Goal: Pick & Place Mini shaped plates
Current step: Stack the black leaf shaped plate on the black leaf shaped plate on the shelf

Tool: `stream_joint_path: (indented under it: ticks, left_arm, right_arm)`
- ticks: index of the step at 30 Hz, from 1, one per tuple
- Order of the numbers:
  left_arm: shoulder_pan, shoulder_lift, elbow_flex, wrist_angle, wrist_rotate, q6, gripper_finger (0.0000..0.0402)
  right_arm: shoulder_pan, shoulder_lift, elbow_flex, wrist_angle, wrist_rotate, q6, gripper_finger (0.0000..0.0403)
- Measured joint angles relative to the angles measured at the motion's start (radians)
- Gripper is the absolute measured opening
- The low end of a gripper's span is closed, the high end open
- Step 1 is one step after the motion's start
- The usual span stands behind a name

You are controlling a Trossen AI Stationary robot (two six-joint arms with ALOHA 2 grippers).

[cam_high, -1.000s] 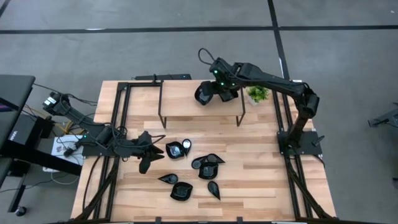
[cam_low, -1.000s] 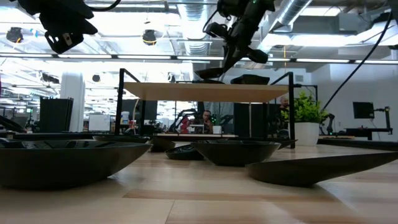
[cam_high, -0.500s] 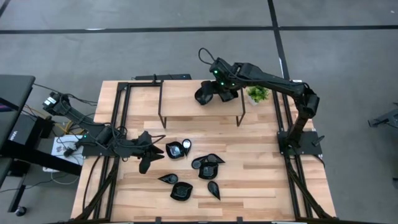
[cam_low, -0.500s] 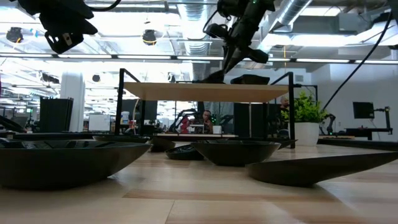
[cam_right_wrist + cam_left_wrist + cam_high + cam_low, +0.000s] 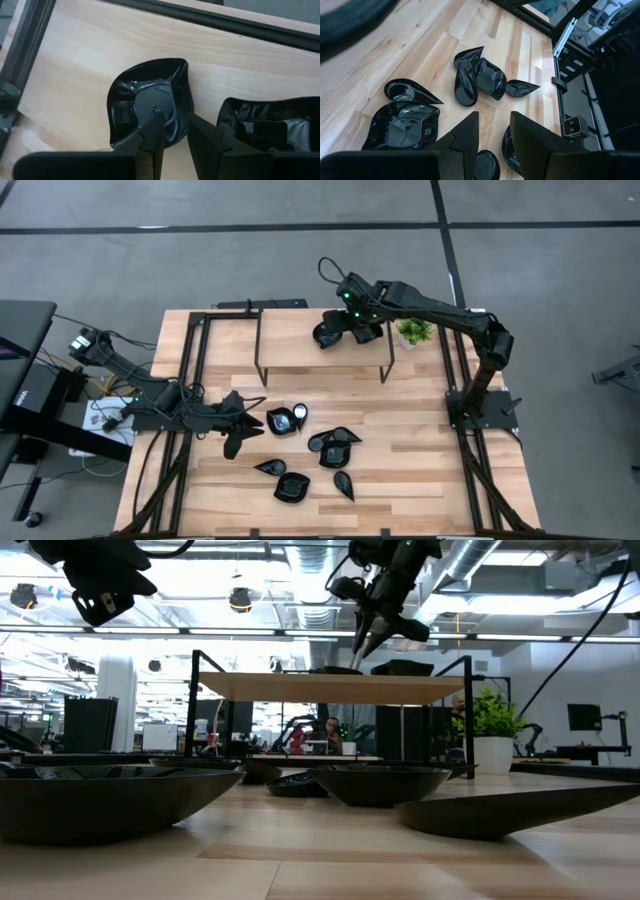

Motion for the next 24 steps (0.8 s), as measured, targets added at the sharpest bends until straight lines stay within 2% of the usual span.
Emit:
stream_joint_path:
  ticks: [6, 8, 13, 16, 20, 24]
  left_arm:
    - [0.0, 0.0, 0.0, -0.001, 0.026, 0.008, 0.0113]
    - [0.0, 0.0, 0.0, -0.002, 0.047, 0.008, 0.0113]
    - [0.0, 0.0, 0.0, -0.014, 0.078, 0.01, 0.0113]
    - [0.0, 0.004, 0.0, -0.026, 0.078, 0.01, 0.0113]
    - [0.001, 0.04, 0.0, -0.032, 0.078, 0.001, 0.0113]
    - [0.001, 0.115, 0.0, -0.032, 0.078, -0.012, 0.0113]
  right_arm:
    - [0.061, -0.069, 0.024, 0.044, 0.031, -0.119, 0.0075]
    - [0.111, -0.104, 0.024, 0.064, 0.108, -0.168, 0.0075]
    - [0.286, -0.181, 0.025, 0.046, 0.4, -0.269, 0.0075]
    - [0.402, -0.206, 0.025, 0.03, 0.499, -0.326, 0.0075]
    - [0.56, -0.222, 0.025, -0.002, 0.521, -0.469, 0.0075]
    - [0.702, -0.218, 0.025, -0.086, 0.462, -0.548, 0.0075]
